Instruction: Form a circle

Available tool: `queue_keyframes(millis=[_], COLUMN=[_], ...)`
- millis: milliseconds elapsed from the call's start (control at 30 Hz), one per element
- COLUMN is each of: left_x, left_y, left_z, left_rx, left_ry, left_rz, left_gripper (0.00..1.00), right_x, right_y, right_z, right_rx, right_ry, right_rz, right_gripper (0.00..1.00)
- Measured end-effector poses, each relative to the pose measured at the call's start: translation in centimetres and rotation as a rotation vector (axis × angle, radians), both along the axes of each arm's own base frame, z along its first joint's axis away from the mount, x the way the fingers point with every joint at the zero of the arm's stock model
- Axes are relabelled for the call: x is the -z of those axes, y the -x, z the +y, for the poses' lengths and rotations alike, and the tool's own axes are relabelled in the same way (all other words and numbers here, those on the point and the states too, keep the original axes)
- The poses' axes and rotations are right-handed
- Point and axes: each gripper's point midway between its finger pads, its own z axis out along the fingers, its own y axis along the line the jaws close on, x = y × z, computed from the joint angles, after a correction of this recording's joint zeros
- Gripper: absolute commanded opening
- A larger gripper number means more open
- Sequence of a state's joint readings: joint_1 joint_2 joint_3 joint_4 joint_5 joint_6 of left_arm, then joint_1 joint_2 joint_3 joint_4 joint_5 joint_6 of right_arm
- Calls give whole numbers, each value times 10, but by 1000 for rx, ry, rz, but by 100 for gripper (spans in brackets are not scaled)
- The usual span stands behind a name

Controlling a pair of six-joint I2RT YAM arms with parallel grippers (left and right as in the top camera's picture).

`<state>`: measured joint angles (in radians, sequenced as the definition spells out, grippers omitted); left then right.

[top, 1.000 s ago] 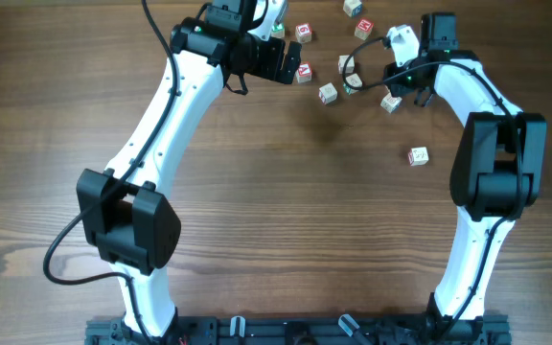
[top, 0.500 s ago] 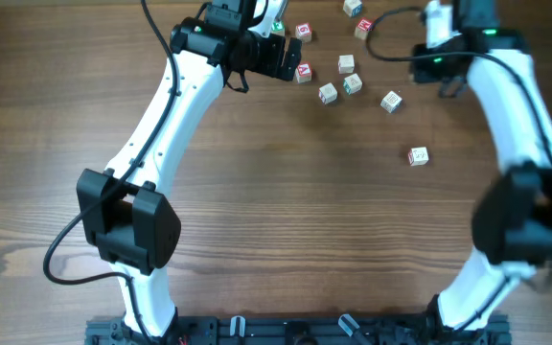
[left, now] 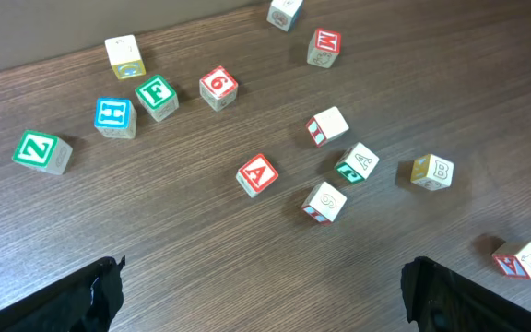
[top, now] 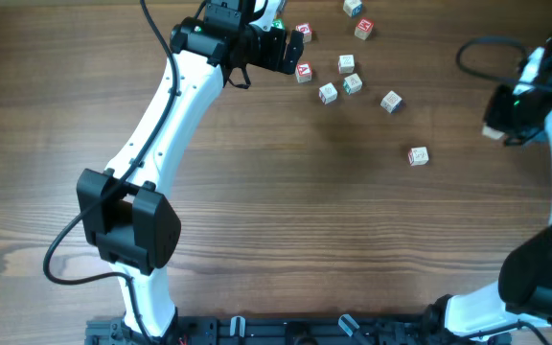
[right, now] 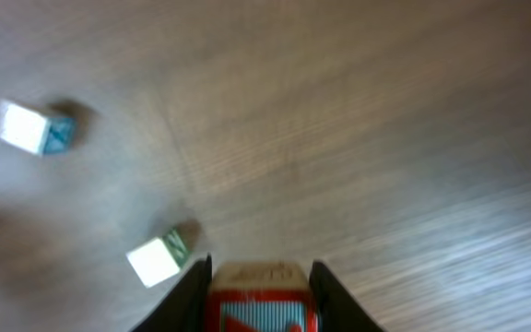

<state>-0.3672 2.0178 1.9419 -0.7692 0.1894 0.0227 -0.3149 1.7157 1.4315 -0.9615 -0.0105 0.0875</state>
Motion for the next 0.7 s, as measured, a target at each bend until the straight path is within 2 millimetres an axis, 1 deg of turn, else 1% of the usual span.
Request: queue_keyframes(millis=[33,67,200,267,367,500,600,633,700], left_x=[0,0,0,0,-1,0,0,0,0], left_y=[0,-1,-1,-1,-1,-1,-3,-4,-7], left_z=[0,0,0,0,0,0,3,6,10], left_rx=[-1,-2,-2,-2,-1,-2,-16,-27,-47], left_ry=[-1,-2,-1,-1,-1,-2,-15,-26,-47], left_rz=[-1,-2,-2,-3,-4,-4,-11,-17,-26], left_gripper=[100,100,100,100,100,100,100,100,100], right_x=[26,38,75,89,103,120,122,122,123], right_y=[-1,1,-3,-5,-6,5,6,7,7], right_z=[0,1,0,0,1,16,20,21,23], right_rx=[2,1,-2,-8,-11,-36,-45,-46,-49], right_ry=[0,-3,17,32,43,-21,-42,-46,-54], right_rz=[-10,-9,-76,-117,-166,-167,-168,-166,-164], right_gripper=[12,12,12,12,13,13,15,17,28])
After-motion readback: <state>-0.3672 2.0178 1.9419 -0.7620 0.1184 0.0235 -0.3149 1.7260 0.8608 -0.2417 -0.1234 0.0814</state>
